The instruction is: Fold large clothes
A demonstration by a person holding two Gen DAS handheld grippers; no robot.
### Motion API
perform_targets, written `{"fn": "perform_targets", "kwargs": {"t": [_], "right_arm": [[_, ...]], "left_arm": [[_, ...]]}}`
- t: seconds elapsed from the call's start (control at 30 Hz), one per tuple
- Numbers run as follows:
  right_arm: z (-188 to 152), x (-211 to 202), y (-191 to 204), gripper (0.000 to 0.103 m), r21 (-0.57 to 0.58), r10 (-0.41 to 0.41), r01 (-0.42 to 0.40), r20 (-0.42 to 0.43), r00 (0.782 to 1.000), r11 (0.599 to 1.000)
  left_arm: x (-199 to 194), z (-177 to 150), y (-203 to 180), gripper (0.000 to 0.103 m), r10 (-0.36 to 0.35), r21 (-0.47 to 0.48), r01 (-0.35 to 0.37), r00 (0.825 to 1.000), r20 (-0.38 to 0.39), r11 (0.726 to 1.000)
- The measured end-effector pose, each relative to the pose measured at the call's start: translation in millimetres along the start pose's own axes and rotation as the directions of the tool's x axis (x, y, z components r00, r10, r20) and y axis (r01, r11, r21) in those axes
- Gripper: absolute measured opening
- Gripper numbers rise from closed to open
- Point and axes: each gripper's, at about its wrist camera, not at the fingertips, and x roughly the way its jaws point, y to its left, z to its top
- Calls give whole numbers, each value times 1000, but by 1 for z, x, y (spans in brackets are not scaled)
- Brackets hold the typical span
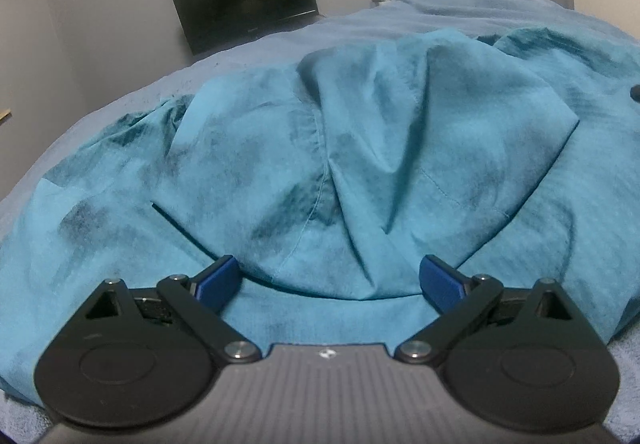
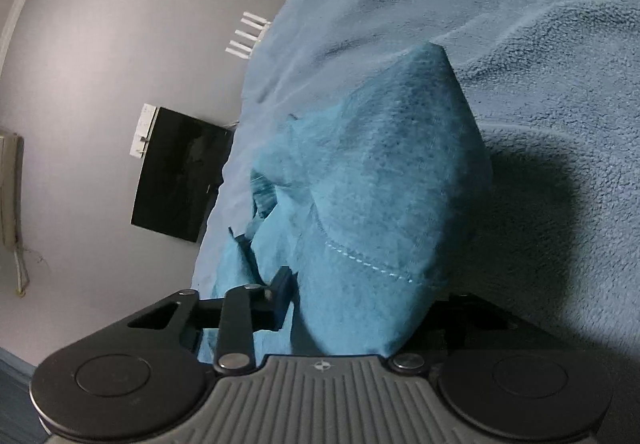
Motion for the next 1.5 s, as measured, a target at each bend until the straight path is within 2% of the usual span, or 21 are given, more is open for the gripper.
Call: {"fn": "perform_targets", "kwargs": {"t": [0.1, 0.2, 0.3, 0.4, 0.47, 0.53, 0.6, 0.7, 0.87, 0.9, 0.97, 1.0, 1.03, 1.07, 1.1, 1.2, 1.3, 1.37, 1.43, 1.47, 1.5], "right_arm": [[-6, -8, 15, 17, -129, 11, -9, 13, 1000, 992], [-20, -23, 51, 11, -354, 53, -39, 30, 998, 934], [-53, -44, 101, 10, -617, 103, -49, 53, 993, 786], [-94, -58, 143, 9, -782, 163, -85, 22, 986, 617], [-118, -65, 167, 9, -853, 184, -94, 2, 983, 513], [-134, -68, 185, 9, -892, 183, -91, -9, 983, 443], [-147, -68, 200, 10, -917, 170, -89, -24, 985, 389], [-175, -69, 218, 10, -959, 138, -80, -43, 989, 271], [-229, -49, 249, 10, -990, 84, -108, -101, 991, 92], [-240, -43, 254, 10, -992, 79, -114, -109, 991, 60], [-264, -42, 259, 10, -991, 64, -131, -130, 989, 2], [-277, -37, 261, 10, -990, 52, -139, -141, 989, -29], [-289, -47, 259, 10, -987, 46, -148, -151, 988, -57], [-301, -49, 257, 10, -984, 37, -157, -160, 986, -87], [-314, -47, 256, 10, -979, 26, -168, -172, 985, -117], [-358, -66, 240, 10, -958, -4, -202, -206, 979, -205], [-393, -59, 237, 9, -934, -36, -239, -238, 971, -264], [-413, -53, 239, 9, -925, -49, -251, -248, 968, -284], [-423, -51, 237, 10, -922, -53, -263, -258, 965, -285], [-426, -52, 236, 10, -921, -52, -269, -266, 963, -283], [-430, -49, 237, 11, -920, -52, -273, -269, 962, -281]], "left_arm": [[0, -2, 1, 98, 3, 4, -3, 1000, 7, 1000], [-2, -7, 6, 98, -5, -3, 5, 1000, 9, 1000], [-3, -10, 6, 98, -1, 8, 1, 1000, 14, 1000], [-8, -7, 9, 97, -11, 32, 11, 1000, 10, 999], [-17, 2, 23, 96, -62, 50, 62, 998, 2, 997], [-41, 9, 61, 96, -89, -35, 92, 993, 81, 995], [-64, 13, 113, 96, -81, -206, 115, 982, 169, 972], [-83, 11, 192, 96, -28, -431, 109, 981, 189, 896], [-95, -24, 274, 96, -96, -623, 229, 966, 239, 748], [-96, -35, 286, 96, -116, -668, 265, 959, 259, 695], [-95, -54, 302, 96, -166, -755, 357, 933, 321, 550], [-91, -62, 311, 96, -201, -786, 416, 909, 364, 458], [-87, -67, 318, 96, -229, -795, 466, 884, 407, 389], [-83, -70, 323, 96, -251, -791, 510, 859, 446, 339], [-82, -72, 325, 96, -271, -777, 548, 834, 481, 310], [-77, -70, 325, 96, -339, -727, 621, 778, 528, 294], [-71, -67, 320, 96, -398, -701, 635, 764, 508, 323], [-68, -64, 313, 95, -401, -699, 610, 786, 471, 374], [-62, -66, 310, 76, -377, -721, 544, 834, 404, 429], [-54, -69, 312, 62, -382, -741, 517, 847, 370, 428], [-49, -73, 312, 56, -391, -755, 510, 847, 360, 412]]}}
